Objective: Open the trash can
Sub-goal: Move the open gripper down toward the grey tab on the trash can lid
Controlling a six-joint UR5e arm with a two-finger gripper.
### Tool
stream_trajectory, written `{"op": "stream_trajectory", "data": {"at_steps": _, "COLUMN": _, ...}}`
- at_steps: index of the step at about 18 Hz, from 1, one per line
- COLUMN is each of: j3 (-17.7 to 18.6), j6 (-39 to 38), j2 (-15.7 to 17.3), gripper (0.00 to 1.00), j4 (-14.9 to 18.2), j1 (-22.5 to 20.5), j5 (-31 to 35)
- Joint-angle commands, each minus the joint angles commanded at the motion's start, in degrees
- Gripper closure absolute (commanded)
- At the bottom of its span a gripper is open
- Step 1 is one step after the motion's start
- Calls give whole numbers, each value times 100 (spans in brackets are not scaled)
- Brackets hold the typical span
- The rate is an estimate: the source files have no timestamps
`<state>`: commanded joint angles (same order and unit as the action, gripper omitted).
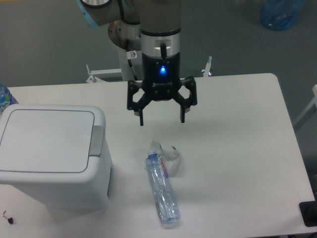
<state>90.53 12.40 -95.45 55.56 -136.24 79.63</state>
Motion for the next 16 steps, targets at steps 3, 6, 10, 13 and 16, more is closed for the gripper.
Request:
{"op": "stream_trajectory", "data": {"at_steps": 3, "j3": 9, "j6": -475, "j2": -105, "gripper": 0, "j4": -291, "j1": 167, "j5": 0}}
{"op": "stream_trajectory", "data": {"at_steps": 6, "j3": 9, "j6": -528, "j2": -193, "gripper": 0, "j4": -300, "j1": 378, "j5": 9}}
{"op": "stream_trajectory", "data": {"at_steps": 10, "j3": 9, "j6": -730, "j2": -211, "gripper": 0, "j4": -326, "j1": 458, "j5": 9}}
{"op": "stream_trajectory", "data": {"at_steps": 13, "j3": 0, "j6": -924, "j2": -202, "gripper": 0, "j4": -326, "j1": 519, "j5": 0}}
{"op": "stream_trajectory", "data": {"at_steps": 16, "j3": 18, "j6": -994, "j2": -220, "gripper": 0, "j4": -326, "j1": 528, "j5": 0}}
